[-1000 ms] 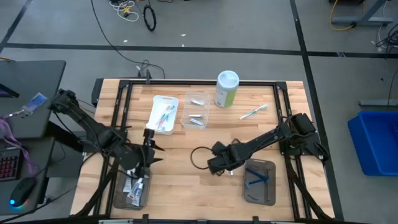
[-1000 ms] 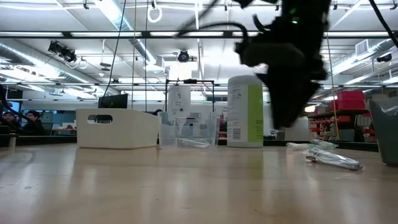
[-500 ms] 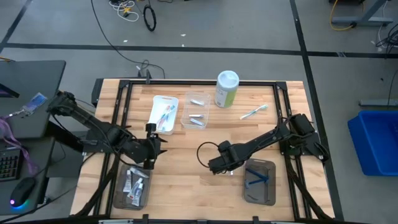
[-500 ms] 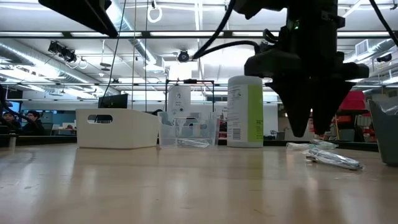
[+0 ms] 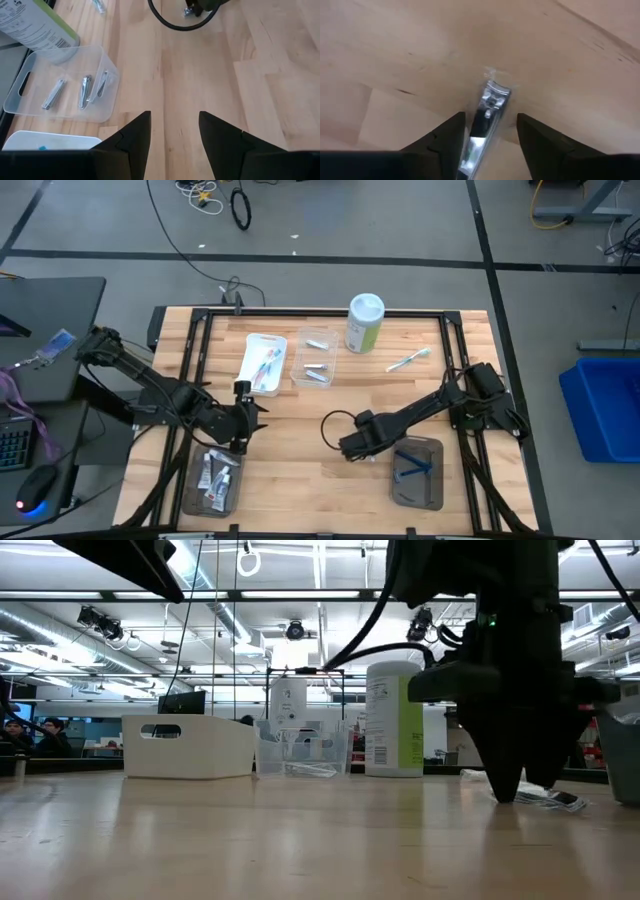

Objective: Pick & Place Travel size toiletries
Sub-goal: Put the nail cutter into the transparent bin, then put the green and white toothbrush into the white bin

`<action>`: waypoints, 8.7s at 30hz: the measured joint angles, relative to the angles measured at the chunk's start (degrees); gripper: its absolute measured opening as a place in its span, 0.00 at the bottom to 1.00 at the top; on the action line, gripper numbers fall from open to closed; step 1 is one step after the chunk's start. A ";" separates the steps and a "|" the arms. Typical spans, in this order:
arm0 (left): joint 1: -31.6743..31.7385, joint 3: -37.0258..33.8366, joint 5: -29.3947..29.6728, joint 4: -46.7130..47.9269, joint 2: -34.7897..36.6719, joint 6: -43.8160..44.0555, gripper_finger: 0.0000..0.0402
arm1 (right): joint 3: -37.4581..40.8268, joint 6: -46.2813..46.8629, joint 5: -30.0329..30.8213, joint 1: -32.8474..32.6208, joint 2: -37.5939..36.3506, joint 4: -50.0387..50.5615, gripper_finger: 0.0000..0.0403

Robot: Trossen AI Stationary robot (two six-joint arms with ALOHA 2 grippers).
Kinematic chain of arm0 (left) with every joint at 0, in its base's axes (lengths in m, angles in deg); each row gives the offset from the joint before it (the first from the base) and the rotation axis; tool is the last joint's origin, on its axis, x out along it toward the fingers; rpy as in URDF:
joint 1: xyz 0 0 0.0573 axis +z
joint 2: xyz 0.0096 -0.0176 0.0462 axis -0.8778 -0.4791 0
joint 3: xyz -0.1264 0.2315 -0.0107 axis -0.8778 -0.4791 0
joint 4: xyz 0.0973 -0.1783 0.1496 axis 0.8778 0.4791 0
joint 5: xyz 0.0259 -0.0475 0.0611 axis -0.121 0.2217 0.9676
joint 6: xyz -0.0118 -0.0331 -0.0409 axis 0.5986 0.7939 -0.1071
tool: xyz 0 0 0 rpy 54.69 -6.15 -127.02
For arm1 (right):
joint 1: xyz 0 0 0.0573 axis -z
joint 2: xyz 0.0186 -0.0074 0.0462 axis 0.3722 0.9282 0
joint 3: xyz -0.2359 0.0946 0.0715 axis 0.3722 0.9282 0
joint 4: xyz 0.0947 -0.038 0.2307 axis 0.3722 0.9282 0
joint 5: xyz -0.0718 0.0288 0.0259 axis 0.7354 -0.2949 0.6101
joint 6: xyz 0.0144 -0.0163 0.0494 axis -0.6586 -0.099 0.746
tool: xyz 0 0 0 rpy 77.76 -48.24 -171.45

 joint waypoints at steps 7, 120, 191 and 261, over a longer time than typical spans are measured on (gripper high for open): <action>0.00 0.00 -0.07 -0.01 0.00 -0.04 0.43 | 1.78 -3.74 2.27 0.09 -0.42 -2.26 0.35; 0.00 -0.02 0.61 -11.43 0.00 -6.85 0.42 | 15.07 -101.16 9.46 54.12 -18.93 2.01 0.63; 19.14 0.09 -17.29 -29.26 -2.24 -9.07 0.42 | 11.22 -88.64 -8.30 22.76 -26.34 -62.35 0.09; 50.34 7.24 -19.73 12.80 -12.36 5.79 0.09 | 11.29 -83.00 -3.80 21.97 -24.66 -51.17 0.31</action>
